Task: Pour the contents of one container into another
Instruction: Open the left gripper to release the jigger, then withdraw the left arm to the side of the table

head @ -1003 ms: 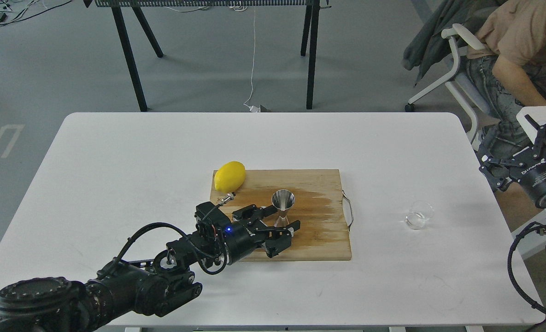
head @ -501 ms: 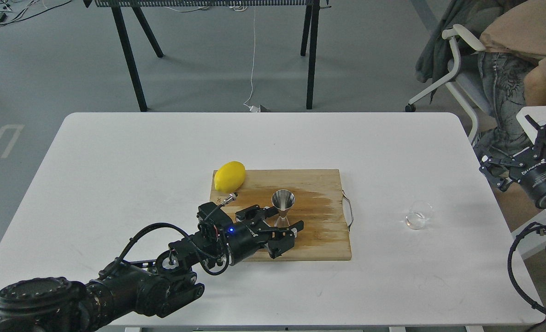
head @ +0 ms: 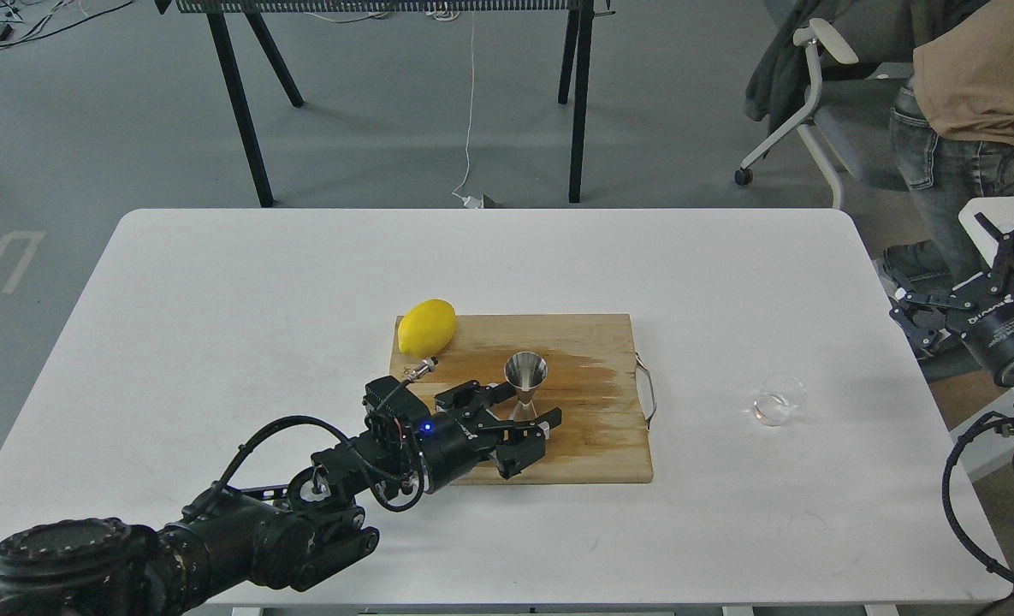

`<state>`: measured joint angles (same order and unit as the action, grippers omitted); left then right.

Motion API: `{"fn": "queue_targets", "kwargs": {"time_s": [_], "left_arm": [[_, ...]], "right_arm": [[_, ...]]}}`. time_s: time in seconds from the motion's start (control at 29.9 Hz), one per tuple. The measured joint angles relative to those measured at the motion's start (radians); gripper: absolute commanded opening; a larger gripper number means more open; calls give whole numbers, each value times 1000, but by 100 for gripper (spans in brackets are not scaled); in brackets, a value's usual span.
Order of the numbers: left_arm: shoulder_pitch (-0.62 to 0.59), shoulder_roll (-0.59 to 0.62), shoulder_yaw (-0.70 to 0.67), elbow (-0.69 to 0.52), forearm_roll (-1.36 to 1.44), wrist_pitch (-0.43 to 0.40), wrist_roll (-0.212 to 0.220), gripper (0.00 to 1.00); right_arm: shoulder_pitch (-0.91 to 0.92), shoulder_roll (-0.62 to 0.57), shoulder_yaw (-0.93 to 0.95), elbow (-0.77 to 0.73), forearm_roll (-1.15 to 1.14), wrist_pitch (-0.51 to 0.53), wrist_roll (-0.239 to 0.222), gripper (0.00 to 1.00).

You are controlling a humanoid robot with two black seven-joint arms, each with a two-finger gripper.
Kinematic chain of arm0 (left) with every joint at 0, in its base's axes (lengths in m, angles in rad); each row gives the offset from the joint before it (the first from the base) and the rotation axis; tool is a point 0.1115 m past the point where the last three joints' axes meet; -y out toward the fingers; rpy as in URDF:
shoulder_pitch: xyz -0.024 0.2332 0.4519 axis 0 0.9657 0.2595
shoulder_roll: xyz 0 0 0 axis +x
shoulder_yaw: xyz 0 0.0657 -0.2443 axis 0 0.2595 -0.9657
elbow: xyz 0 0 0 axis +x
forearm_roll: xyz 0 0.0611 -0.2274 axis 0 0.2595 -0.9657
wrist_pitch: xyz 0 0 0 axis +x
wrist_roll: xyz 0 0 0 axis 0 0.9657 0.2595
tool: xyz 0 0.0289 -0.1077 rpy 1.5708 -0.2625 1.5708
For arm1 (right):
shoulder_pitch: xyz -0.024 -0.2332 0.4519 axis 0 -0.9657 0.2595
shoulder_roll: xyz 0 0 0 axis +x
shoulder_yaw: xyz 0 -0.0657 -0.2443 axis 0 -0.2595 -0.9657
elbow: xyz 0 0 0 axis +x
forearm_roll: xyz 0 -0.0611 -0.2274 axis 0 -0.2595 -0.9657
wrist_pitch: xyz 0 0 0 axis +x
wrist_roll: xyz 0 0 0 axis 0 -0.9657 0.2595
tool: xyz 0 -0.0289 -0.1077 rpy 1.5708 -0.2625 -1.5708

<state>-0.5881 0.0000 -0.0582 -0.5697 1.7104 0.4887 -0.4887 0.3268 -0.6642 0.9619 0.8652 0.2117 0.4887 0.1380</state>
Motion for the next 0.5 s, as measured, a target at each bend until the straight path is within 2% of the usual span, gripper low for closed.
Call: {"fn": "queue_targets", "kwargs": {"time_s": [0.5], "left_arm": [[22,33,-44,0,0,0,0,81]], "right_arm": [[0,0,-2,0,0,0,0,99]]}}
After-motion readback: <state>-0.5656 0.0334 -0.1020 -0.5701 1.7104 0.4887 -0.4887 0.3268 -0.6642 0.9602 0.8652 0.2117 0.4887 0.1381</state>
